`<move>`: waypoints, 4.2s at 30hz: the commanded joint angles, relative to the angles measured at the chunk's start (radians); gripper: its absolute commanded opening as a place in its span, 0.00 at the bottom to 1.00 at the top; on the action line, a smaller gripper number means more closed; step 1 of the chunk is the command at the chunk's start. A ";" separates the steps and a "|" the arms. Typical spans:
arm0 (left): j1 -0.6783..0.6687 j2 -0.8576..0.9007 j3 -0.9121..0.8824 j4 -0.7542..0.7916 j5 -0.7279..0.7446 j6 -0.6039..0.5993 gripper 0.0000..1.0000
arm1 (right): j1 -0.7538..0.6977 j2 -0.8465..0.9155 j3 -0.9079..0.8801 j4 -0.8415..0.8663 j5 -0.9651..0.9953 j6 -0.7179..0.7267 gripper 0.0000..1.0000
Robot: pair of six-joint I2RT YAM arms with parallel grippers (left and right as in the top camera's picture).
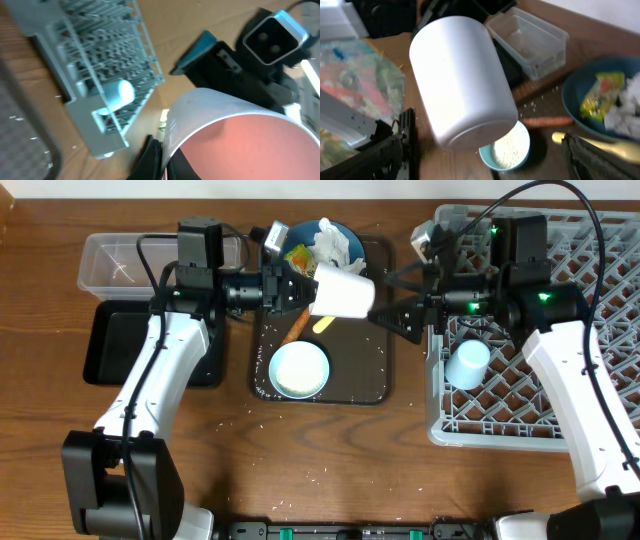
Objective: Sort waste into correct bins and load items into the dishwasher rack
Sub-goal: 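Lift the pink cup and hand it to the right gripper, then place the pink cup upside down in the rack with the right gripper, then grasp the light-blue rice bowl rim with the left gripper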
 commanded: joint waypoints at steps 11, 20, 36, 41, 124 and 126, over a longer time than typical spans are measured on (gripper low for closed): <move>-0.046 -0.008 0.023 0.020 0.127 -0.073 0.06 | 0.093 -0.011 0.016 0.113 -0.052 -0.061 0.85; -0.052 -0.008 0.023 0.020 0.127 -0.073 0.06 | 0.121 -0.011 0.016 0.118 -0.053 -0.061 0.57; -0.051 -0.008 0.019 0.027 -0.039 0.021 0.32 | -0.015 -0.047 0.016 0.006 0.321 0.175 0.42; -0.051 -0.008 0.018 0.021 -0.189 0.075 0.35 | -0.124 -0.098 0.017 -0.118 0.439 0.216 0.41; -0.254 -0.013 -0.008 -0.475 -1.253 0.205 0.38 | -0.222 0.128 0.588 -0.760 0.782 0.331 0.96; -0.255 -0.031 -0.008 -0.507 -1.248 0.209 0.41 | -0.161 0.129 0.586 -0.752 0.796 0.323 0.96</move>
